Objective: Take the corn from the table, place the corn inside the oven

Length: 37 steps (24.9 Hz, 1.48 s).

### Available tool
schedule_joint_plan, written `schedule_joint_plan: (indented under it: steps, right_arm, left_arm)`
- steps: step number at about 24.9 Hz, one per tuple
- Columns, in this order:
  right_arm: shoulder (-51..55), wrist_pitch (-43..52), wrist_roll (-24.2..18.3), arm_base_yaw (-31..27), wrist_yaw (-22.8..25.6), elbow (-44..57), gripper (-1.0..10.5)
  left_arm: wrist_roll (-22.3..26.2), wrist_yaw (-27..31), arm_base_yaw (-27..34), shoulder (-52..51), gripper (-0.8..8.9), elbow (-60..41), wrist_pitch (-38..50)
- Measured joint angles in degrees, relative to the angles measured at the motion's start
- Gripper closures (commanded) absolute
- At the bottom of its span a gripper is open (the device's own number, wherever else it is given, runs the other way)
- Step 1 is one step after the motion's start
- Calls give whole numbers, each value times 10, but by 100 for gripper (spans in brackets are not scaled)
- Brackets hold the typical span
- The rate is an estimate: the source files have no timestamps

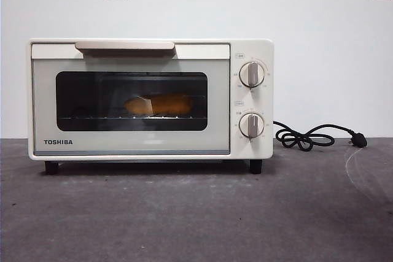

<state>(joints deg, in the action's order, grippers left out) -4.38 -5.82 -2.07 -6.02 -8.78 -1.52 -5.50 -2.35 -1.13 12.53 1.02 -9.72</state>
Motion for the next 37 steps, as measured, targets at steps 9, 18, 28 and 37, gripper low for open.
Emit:
schedule_joint_plan:
  steps: [9,18,28,37]
  right_arm:
    - [38,-48,2,0,17,1,947]
    - [38,-48,2,0,23,1,947]
    - [38,-48,2,0,23,1,947]
    - [38,-48,2,0,23,1,947]
  left_arm:
    - [0,0,0,0,817,0,1]
    - [0,0,0,0,817,0,1]
    - [0,0,0,0,817,0,1]
    - [0,-3,0,-121,817,0,8]
